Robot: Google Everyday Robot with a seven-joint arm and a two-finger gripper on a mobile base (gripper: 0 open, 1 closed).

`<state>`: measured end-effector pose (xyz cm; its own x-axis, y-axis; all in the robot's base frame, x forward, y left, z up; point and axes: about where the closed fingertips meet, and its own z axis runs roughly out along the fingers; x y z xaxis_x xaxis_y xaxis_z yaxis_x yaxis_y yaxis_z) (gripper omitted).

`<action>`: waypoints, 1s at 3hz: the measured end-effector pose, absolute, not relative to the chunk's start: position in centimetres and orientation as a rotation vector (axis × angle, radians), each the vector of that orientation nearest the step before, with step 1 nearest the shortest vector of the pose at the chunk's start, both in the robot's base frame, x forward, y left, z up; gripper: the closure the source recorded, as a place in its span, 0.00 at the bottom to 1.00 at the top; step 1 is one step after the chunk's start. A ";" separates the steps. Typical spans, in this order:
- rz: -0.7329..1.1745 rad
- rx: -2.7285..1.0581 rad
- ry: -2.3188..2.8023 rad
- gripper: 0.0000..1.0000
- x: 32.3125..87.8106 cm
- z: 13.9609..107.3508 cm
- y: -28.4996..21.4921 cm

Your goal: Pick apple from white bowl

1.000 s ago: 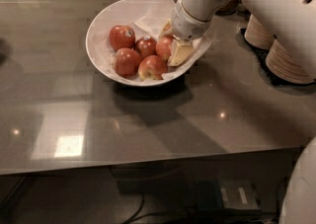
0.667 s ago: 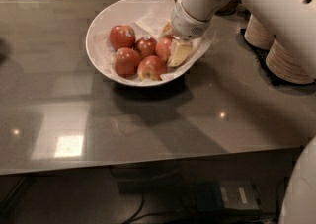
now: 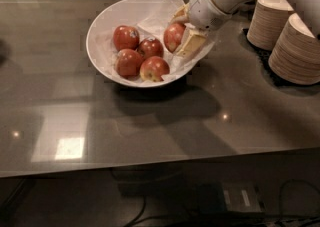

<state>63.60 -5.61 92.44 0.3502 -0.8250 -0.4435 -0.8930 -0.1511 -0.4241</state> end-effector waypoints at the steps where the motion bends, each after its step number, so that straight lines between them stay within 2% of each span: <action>1: 0.268 -1.878 1.394 1.00 62.7 96.8 -5.2; 3: 0.593 -1.745 1.180 1.00 60.0 103.3 -2.2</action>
Offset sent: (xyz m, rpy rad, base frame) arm -0.0383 0.0208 0.1392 0.5444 0.0693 0.1886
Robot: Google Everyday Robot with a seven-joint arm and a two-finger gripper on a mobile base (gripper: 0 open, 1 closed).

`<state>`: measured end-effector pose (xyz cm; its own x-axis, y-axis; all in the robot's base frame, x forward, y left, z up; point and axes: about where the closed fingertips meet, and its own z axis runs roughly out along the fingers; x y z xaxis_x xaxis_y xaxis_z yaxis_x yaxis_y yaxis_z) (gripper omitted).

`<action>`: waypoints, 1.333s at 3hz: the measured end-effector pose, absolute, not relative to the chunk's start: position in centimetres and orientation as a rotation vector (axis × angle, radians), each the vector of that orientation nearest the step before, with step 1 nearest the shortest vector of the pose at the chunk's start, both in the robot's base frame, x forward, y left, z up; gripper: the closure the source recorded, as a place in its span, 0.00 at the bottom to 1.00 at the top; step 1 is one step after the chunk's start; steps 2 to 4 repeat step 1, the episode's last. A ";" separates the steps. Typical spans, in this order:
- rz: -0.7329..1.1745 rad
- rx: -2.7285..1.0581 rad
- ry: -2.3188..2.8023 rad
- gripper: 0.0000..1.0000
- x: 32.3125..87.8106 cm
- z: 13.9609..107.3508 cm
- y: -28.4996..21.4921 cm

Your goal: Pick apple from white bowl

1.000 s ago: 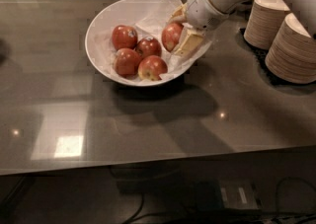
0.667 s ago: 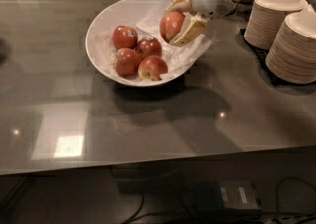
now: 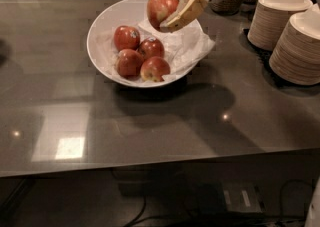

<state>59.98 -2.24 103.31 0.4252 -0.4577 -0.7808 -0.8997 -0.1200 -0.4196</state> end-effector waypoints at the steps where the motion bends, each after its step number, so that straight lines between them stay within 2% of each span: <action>1: 0.605 -1.738 1.167 1.00 59.8 103.7 -2.0; 4: 0.605 -1.738 1.167 1.00 59.8 103.7 -2.0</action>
Offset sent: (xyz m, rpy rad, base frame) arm 0.0000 0.0000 0.0000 0.0000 0.0000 0.0000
